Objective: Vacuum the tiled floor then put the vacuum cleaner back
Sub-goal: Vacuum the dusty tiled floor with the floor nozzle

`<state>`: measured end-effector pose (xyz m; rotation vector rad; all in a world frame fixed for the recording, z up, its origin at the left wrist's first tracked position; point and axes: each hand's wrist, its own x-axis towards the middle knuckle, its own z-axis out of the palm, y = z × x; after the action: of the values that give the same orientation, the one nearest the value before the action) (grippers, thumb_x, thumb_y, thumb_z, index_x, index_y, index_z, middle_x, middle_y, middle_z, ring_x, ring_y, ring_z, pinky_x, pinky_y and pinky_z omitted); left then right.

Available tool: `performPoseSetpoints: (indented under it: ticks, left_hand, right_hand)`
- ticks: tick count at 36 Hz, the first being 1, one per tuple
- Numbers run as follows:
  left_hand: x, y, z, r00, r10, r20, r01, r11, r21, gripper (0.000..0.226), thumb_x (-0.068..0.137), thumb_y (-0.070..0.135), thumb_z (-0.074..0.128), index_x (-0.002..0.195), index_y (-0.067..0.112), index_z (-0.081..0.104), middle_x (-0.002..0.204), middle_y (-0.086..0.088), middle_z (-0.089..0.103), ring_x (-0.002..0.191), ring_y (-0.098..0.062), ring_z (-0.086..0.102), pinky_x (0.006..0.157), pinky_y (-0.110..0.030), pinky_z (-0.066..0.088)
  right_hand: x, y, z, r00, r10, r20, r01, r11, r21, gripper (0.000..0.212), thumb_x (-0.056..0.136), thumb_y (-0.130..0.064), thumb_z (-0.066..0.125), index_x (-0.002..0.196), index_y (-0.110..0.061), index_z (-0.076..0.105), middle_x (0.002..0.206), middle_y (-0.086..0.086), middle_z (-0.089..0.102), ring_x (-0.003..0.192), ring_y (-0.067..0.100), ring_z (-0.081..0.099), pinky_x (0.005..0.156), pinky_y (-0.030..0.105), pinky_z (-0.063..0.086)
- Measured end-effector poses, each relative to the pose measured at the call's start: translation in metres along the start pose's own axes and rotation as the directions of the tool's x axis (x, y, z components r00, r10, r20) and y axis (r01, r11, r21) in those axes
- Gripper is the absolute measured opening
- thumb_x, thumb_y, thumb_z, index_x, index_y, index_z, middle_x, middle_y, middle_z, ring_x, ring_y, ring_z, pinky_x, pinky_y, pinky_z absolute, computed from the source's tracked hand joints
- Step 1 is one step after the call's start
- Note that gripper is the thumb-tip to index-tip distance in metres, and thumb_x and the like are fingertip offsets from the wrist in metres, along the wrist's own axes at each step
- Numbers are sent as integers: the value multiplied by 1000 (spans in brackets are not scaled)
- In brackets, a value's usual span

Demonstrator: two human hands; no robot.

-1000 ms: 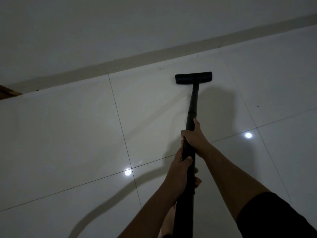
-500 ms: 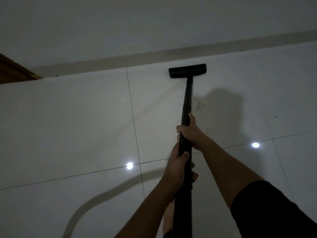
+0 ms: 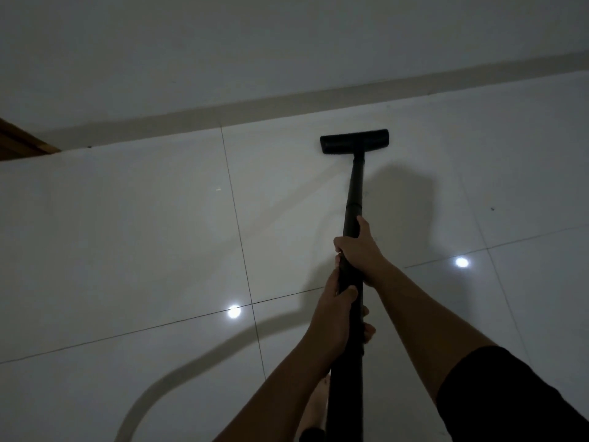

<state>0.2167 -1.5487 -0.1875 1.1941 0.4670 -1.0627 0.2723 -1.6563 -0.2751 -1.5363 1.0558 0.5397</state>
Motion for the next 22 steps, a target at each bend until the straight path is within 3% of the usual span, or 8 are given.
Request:
performPoseSetpoints:
  ticks: [5,17,22]
  left_hand:
    - [-26,-19,1,999,-26,34,25,999,34,49,100,8,31,146,27,30,73,-12,47,46,-18,45,36,-19,41]
    - [-98,-65,-39,991,-54,122,31,983,181,46,101,9,32,145,22,29,76,-12,49,37,-8,51,39,-19,45]
    - [-114,-76,-50,988,-92,123,70,982,173,48,100,10,32,146,24,28,75,-12,46,49,-18,47,39,-21,43]
  right_hand:
    - [-29,25,-5,999,27,-34,-25,998,49,87,82,-6,52,149,-39,8,120,24,57,65,23,57,69,38,53]
    - [-94,91,32,994,94,-60,-84,985,152,94,74,-11,54,148,-43,6,130,26,52,83,32,56,85,50,53]
    - [-105,108,45,990,122,-70,-107,977,182,96,71,-10,54,148,-44,8,131,25,49,87,32,55,85,49,52]
